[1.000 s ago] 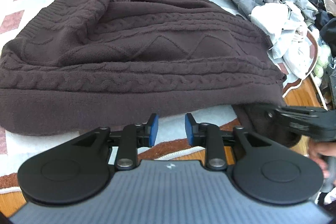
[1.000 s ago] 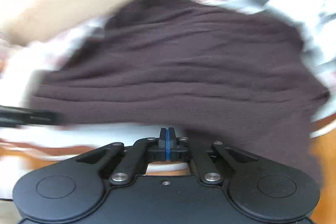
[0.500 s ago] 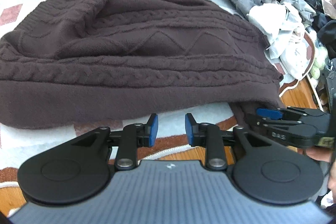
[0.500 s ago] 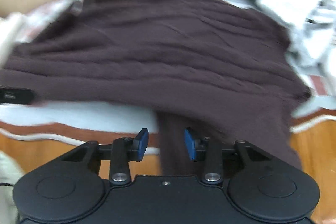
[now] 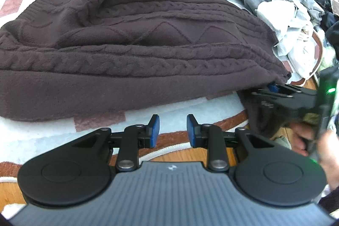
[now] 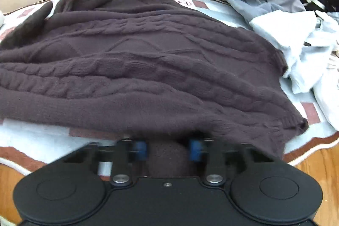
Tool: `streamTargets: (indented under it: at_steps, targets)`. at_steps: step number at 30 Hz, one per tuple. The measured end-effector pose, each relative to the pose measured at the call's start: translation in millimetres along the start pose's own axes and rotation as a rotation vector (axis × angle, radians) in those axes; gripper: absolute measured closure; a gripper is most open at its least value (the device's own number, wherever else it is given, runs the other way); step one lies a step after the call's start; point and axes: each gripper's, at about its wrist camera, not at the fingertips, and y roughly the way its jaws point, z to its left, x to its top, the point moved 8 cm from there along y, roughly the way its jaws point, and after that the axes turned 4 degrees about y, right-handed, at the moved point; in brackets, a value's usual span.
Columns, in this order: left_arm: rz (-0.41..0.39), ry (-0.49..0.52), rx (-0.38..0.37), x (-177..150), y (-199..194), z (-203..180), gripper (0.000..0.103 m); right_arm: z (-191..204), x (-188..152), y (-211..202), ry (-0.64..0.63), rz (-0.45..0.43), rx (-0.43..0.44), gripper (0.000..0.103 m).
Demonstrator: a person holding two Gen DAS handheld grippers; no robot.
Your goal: Fold clothes
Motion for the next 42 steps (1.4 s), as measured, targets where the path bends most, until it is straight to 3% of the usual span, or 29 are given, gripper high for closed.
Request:
streamTargets:
  at_steps: [2, 7, 9, 11, 14, 17, 22, 24, 28, 31, 34, 35, 37, 38, 42]
  targets:
    - [-0.001, -0.002, -0.016, 1, -1, -1, 0.076, 1, 3, -19, 0.043, 0.044, 0.131, 0.091]
    - [-0.020, -0.069, -0.179, 4, 1, -9, 0.075, 11, 14, -62, 0.146, 0.134, 0.532, 0.091]
    - [-0.014, -0.121, -0.251, 4, 6, -10, 0.067, 16, 17, -67, 0.187, 0.154, 0.652, 0.091]
    - [-0.010, -0.148, -0.308, 6, 10, -14, 0.067, 27, 18, -70, 0.213, 0.180, 0.774, 0.091]
    - [0.001, -0.176, -0.364, 13, 17, -17, 0.061, 52, 9, -78, 0.177, 0.209, 0.890, 0.092]
    - [0.019, -0.188, -0.350, 17, 21, -13, 0.061, 71, 0, -86, 0.120, 0.221, 0.946, 0.091]
    - [-0.001, -0.259, -0.418, 18, 11, 0, 0.060, 76, -7, -90, 0.089, 0.220, 0.982, 0.092]
    - [-0.028, -0.298, -0.466, 21, 1, 5, 0.049, 78, -9, -91, 0.081, 0.221, 0.999, 0.091]
    - [-0.054, -0.311, -0.482, 27, -8, 12, 0.040, 87, -9, -92, 0.093, 0.227, 1.068, 0.091]
    - [0.013, -0.304, -0.481, 23, 5, 5, 0.035, 99, -14, -101, 0.058, 0.228, 1.123, 0.091]
    - [0.149, -0.263, -0.480, 8, 29, -10, 0.024, 104, -18, -110, 0.014, 0.215, 1.129, 0.091]
    - [0.185, -0.250, -0.459, 4, 37, -14, 0.027, 103, -18, -112, 0.008, 0.211, 1.132, 0.091]
    - [0.156, -0.198, -0.384, 3, 39, -18, 0.050, 100, -18, -113, 0.012, 0.207, 1.127, 0.091]
    - [0.137, -0.174, -0.342, 4, 38, -19, 0.088, 96, -18, -111, 0.023, 0.207, 1.105, 0.091]
    - [0.009, -0.087, -0.130, 30, 0, -16, 0.090, 67, -13, -108, 0.133, 0.164, 0.972, 0.085]
